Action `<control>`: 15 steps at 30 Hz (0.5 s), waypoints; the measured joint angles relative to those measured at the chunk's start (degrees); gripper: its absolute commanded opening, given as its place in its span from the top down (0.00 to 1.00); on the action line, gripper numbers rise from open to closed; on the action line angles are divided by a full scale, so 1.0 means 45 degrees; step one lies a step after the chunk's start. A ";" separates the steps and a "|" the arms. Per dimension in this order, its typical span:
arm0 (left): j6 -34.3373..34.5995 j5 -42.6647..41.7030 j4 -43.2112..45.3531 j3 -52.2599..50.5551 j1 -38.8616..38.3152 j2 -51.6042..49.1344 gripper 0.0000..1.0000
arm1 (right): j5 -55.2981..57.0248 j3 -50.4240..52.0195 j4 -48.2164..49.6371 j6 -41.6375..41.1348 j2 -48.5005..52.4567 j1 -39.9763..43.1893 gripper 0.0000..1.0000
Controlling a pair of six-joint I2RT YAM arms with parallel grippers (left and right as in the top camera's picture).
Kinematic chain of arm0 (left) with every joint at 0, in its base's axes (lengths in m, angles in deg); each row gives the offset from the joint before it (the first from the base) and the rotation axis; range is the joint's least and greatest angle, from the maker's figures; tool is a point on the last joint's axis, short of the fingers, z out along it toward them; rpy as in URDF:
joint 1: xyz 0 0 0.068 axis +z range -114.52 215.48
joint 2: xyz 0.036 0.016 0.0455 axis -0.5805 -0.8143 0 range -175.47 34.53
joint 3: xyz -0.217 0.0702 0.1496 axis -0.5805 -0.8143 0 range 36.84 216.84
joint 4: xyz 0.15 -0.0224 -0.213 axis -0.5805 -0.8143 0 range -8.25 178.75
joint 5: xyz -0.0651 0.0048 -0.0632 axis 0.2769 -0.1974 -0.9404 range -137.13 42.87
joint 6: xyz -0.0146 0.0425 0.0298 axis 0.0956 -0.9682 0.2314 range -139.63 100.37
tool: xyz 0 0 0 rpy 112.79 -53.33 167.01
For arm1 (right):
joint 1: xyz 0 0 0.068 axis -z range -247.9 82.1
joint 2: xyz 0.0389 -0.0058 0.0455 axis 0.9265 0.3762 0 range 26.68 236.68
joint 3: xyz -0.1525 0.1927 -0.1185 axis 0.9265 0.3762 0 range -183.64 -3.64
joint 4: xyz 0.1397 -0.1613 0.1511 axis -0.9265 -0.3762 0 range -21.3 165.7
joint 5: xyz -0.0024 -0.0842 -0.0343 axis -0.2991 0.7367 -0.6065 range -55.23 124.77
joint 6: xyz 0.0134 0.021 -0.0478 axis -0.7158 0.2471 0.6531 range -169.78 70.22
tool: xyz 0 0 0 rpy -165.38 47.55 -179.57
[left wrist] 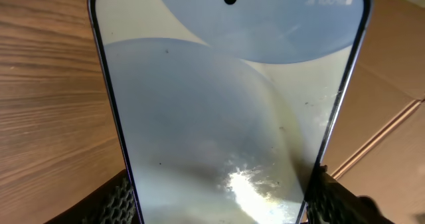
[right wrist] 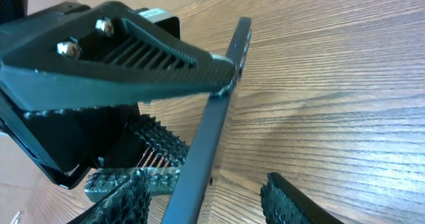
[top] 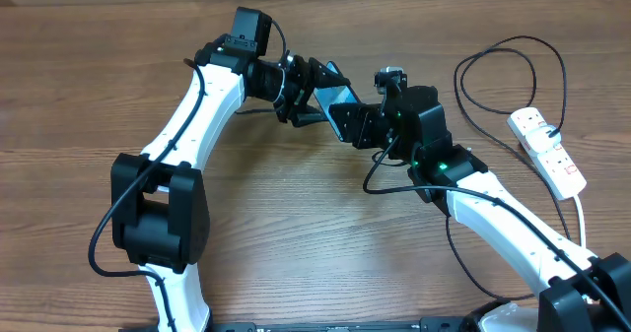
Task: Plug charger to phone and switch on socket
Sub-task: 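Swing the right gripper toward the phone held by the left gripper, then grasp the phone's side edge with the right gripper and release left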
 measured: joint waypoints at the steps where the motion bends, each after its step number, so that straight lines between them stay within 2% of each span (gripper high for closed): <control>1: 0.0068 -0.0005 0.0107 0.0000 -0.0024 0.0000 0.60 | 0.0000 0.0000 -0.0005 -0.0015 0.0000 0.0000 0.51; 15: 0.0685 0.0136 0.0476 0.0000 -0.0452 -0.0005 0.61 | 0.0015 0.0000 -0.0005 -0.0233 0.0005 0.0000 0.71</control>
